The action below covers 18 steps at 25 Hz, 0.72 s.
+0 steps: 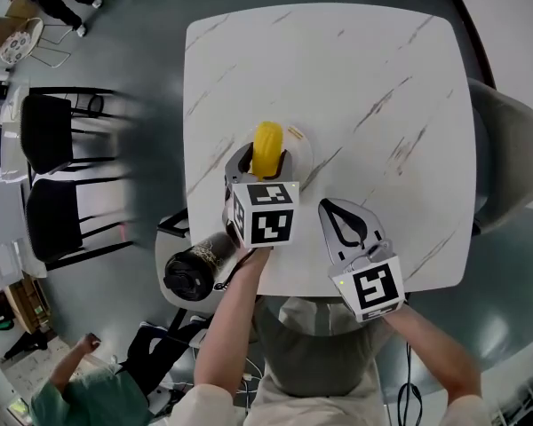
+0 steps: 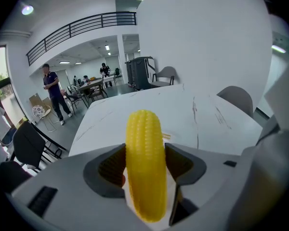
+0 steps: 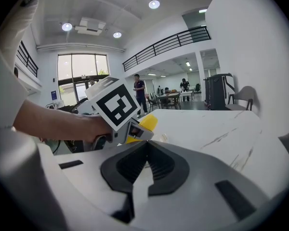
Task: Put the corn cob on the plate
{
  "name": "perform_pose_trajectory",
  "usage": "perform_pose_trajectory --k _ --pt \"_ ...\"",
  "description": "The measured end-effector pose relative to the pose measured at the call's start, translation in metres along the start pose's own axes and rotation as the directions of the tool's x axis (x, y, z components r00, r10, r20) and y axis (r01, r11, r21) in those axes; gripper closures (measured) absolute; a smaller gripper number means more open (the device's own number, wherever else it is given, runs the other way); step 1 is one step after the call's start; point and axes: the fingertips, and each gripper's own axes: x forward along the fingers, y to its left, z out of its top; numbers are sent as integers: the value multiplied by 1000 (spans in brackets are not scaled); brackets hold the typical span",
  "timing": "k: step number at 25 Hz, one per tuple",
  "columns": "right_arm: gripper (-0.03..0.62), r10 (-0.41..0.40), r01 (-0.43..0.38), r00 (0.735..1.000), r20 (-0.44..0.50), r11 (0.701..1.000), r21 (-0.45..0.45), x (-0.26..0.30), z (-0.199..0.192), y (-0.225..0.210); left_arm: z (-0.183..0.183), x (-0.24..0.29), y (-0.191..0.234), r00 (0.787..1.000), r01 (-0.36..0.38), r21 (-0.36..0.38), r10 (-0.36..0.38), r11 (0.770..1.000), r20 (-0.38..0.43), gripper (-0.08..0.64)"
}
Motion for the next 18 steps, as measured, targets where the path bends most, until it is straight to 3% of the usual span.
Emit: perform_pose_trajectory --k 10,18 --pt "591 -11 11 1000 3 1000 4 -4 -1 -4 -10 23 -14 995 19 137 -5 990 -104 304" --pt "591 -28 28 1000 -3 1000 0 -12 0 -3 -12 26 -21 989 32 263 7 964 -147 304"
